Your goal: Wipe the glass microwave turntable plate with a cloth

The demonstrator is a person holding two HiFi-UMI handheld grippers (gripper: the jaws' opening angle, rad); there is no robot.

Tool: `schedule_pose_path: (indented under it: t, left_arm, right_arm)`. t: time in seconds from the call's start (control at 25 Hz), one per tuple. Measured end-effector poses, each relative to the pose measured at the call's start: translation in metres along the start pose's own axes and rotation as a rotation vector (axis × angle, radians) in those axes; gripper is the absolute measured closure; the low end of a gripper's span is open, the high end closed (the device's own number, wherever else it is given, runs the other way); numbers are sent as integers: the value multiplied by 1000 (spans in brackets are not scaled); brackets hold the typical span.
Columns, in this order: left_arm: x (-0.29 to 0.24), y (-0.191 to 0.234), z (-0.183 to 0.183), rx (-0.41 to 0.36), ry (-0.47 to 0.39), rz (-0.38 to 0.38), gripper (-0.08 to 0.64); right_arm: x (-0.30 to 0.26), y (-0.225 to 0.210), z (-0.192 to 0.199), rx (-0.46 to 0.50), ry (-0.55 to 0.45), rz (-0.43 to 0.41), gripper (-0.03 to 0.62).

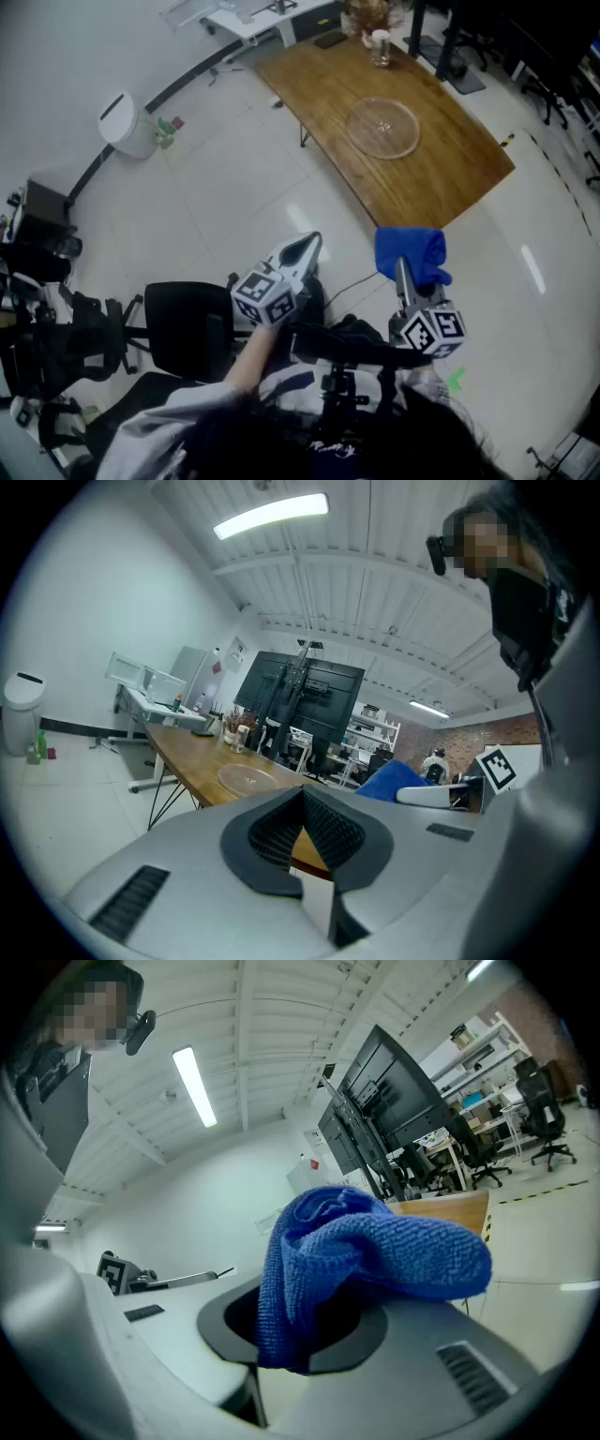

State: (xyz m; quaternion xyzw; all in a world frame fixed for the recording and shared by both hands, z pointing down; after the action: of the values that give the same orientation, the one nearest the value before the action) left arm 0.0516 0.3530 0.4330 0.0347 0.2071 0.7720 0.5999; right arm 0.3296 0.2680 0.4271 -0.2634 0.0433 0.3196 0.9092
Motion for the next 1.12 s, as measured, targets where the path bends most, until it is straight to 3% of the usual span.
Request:
schedule_pose_path:
  t: [0.28, 0.48, 0.68, 0.96, 1.12]
  left_arm:
    - [-29, 70, -23, -18, -10, 26, 566]
    - [-57, 145, -75, -31, -26, 58, 566]
    - [-75, 227, -99, -32, 37, 128, 566]
    - [-122, 254, -100, 18, 141, 280, 567]
    - [-159, 262, -100, 78, 198, 323, 566]
  right_arm:
    - [-68, 11, -9, 13, 19, 14, 523]
    - [-128, 17, -28, -16, -31, 109, 523]
    - [-190, 38, -31, -98, -89, 195, 523]
    - [-214, 42, -43, -123, -100, 288, 523]
    - [-227, 33, -59, -127, -116, 327, 523]
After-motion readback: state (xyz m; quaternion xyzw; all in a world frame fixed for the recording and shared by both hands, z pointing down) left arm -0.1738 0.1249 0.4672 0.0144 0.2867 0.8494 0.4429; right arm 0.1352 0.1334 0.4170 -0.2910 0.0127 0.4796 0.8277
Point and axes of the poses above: the fingertips, and each gripper's own axes: x backward along the fingers, y to its left, z out of its underside, the point moved 10 cm from there along x, backward along the fingers, and after that the axes turned 2 degrees about y, right-handed, at the moved point
